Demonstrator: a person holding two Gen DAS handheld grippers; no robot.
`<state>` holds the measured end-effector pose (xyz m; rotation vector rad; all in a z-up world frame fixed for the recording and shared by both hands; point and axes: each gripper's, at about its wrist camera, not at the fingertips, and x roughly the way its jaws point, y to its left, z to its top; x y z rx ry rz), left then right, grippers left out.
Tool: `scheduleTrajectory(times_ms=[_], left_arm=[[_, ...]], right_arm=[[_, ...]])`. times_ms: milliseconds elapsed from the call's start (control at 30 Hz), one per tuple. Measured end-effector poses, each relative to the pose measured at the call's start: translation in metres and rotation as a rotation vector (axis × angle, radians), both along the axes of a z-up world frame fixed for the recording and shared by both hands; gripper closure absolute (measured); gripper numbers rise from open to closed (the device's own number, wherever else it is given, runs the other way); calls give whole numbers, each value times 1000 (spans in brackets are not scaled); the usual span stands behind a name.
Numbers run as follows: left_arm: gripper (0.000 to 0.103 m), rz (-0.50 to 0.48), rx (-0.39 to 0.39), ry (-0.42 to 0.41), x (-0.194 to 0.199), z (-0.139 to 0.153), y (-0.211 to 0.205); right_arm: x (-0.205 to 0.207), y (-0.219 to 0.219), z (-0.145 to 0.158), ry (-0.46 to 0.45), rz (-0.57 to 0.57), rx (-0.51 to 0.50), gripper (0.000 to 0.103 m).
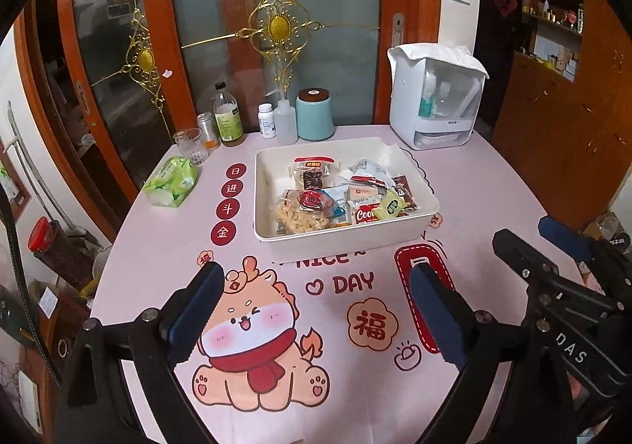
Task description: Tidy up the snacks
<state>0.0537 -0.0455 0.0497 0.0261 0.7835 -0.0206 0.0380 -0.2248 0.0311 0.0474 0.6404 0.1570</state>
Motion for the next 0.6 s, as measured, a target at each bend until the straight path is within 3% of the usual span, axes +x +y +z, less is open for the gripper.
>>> scheduleTrajectory(times_ms=[267,600], left_arm=[[8,-12,6,-19,-29,3,6],[8,36,-7,17,-45,-13,26]], right_arm=[[-23,12,-4,32,-38,-2,38],[-44,38,-15,94,-79,-37,37]])
